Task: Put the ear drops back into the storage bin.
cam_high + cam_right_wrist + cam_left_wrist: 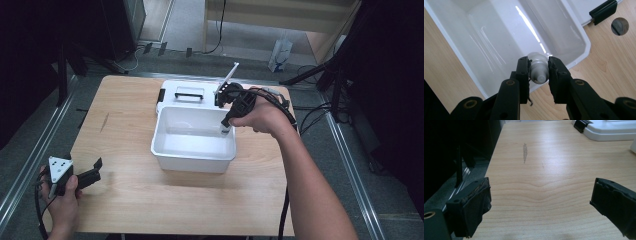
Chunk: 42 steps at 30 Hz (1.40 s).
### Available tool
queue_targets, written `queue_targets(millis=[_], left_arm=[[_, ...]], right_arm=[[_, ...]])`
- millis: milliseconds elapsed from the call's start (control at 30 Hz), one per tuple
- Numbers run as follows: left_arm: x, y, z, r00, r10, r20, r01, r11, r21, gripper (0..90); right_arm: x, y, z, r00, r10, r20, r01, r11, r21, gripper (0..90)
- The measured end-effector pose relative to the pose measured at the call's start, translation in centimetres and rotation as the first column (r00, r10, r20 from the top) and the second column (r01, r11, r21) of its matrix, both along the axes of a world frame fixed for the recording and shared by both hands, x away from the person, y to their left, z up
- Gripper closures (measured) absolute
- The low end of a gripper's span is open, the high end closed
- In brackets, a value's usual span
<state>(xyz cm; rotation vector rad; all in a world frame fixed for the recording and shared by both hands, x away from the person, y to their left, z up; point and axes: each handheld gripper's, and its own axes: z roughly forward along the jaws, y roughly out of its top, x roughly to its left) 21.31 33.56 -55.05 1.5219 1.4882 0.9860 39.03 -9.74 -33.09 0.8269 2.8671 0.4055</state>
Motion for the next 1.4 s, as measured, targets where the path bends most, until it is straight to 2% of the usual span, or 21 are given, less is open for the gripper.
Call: queue_targets(millis=[300, 533, 833, 1000, 1200, 1400], left_arm=[[0.0, 0.0, 0.0, 1.0, -0.002, -0.002, 0.002, 1.0, -0.001, 3.5], [0.0, 0.1, 0.0, 1.0, -0.001, -0.001, 0.001, 1.0, -0.005, 3.5], [0.0, 0.1, 0.0, 1.0, -0.002, -0.004, 0.002, 1.0, -0.003, 3.5], [0.0, 0.1, 0.0, 1.0, -0.003, -0.004, 0.002, 1.0, -0.004, 3.5], [0.0, 0.1, 0.0, 1.0, -0.005, -0.005, 0.005, 1.0, -0.004, 3.5], [0.0, 0.1, 0.0, 1.0, -0.005, -0.004, 0.005, 1.0, -0.001, 3.5]], right_arm=[[0.2, 0.3, -1.9, 0.9988, 0.048, -0.006, -0.048, 0.999, -0.011, 72.2], [0.5, 0.3, -3.6, 0.997, 0.077, -0.01, -0.078, 0.996, -0.038, 72.1], [0.6, 0.4, -6.1, 0.9893, 0.143, -0.03, -0.145, 0.986, -0.085, 72.1], [0.6, 0.6, -7.1, 0.9867, 0.158, -0.039, -0.161, 0.983, -0.092, 72.1], [0.6, 1.0, -8.9, 0.9832, 0.178, -0.042, -0.182, 0.974, -0.135, 72.0], [0.5, 1.1, -9.7, 0.9827, 0.182, -0.037, -0.185, 0.971, -0.151, 72.0]])
